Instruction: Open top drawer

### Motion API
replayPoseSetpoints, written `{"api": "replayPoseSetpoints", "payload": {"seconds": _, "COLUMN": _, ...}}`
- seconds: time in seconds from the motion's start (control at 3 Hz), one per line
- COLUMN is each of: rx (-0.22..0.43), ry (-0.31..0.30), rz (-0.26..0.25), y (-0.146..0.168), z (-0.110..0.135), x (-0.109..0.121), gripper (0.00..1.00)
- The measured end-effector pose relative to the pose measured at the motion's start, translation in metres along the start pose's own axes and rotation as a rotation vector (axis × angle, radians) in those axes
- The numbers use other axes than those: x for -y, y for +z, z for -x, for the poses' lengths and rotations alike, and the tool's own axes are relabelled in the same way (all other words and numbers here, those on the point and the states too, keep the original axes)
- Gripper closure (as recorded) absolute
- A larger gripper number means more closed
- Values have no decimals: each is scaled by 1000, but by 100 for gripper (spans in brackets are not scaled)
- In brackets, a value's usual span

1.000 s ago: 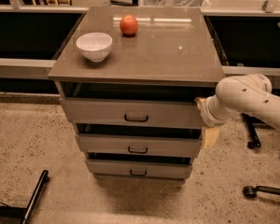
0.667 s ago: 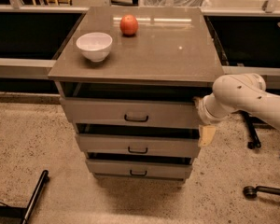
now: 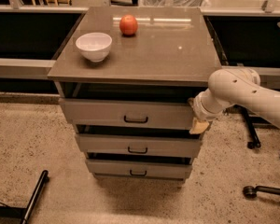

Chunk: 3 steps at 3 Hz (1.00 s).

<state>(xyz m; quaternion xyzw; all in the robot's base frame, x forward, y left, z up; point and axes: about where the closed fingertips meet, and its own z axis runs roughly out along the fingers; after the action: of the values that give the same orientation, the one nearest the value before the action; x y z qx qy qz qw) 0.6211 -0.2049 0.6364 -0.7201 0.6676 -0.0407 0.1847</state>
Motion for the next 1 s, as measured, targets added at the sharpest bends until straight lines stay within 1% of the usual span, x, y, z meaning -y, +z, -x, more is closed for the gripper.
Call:
{"api": "replayPoseSetpoints", "payload": {"seconds": 0.33, "rx": 10, "ry": -2, "rz": 6, "y": -7, "z": 3, "x": -3, "gripper": 38}}
{"api": "replayPoseSetpoints", "payload": {"seconds": 1.0, "rx": 10, "ry": -2, "rz": 6, "y": -7, "z": 3, "x": -3, "gripper": 0}}
